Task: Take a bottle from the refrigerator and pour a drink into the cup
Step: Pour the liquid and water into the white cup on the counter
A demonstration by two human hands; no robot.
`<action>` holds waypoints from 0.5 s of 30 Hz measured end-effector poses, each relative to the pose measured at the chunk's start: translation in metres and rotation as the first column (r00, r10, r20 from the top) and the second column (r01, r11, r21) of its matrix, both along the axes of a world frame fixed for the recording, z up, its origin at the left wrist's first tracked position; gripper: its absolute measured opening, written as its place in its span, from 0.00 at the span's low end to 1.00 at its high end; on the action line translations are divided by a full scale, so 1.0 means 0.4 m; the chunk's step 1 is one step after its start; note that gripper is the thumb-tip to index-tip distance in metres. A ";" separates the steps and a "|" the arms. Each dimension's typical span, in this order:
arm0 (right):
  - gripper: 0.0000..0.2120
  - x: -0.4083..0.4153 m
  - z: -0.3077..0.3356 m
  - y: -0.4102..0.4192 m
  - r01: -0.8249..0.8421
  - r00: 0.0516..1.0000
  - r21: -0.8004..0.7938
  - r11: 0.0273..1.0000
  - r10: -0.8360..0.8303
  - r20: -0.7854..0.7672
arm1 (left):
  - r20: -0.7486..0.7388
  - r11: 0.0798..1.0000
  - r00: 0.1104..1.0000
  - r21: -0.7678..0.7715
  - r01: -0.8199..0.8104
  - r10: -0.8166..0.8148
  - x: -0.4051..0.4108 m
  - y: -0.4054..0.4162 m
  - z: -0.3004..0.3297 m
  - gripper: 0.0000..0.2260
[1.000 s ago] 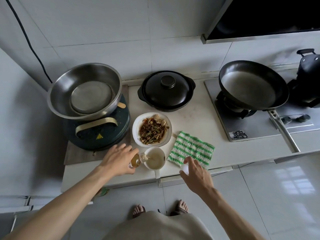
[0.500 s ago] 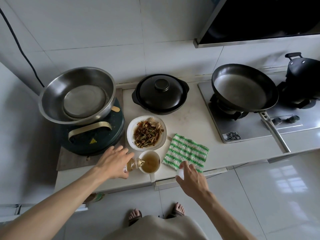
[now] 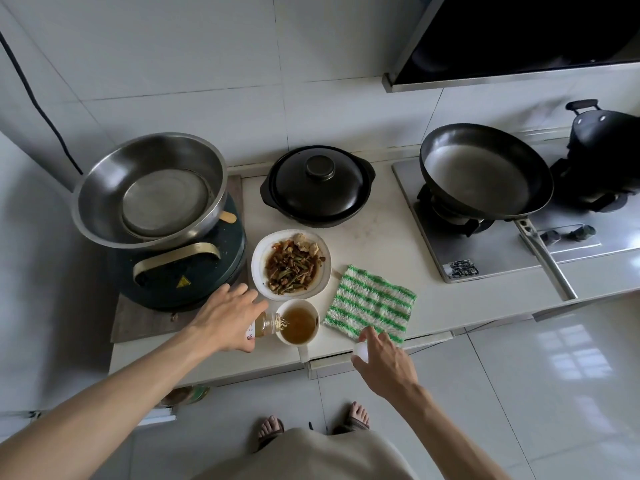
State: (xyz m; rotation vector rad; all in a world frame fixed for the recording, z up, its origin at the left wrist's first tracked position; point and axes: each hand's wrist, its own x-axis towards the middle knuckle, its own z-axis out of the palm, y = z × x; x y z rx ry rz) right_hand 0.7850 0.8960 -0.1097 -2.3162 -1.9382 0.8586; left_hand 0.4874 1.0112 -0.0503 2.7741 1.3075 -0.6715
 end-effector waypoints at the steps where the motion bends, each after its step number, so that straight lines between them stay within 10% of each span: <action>1: 0.16 0.000 0.000 -0.001 -0.001 1.000 0.001 1.000 0.001 0.001 | 0.001 1.000 1.000 0.001 0.002 -0.002 0.000 0.001 0.000 0.29; 15: 0.17 -0.013 0.002 -0.002 -0.011 1.000 -0.020 1.000 0.011 -0.007 | 0.036 0.999 0.999 -0.002 -0.035 0.035 -0.011 -0.007 -0.009 0.30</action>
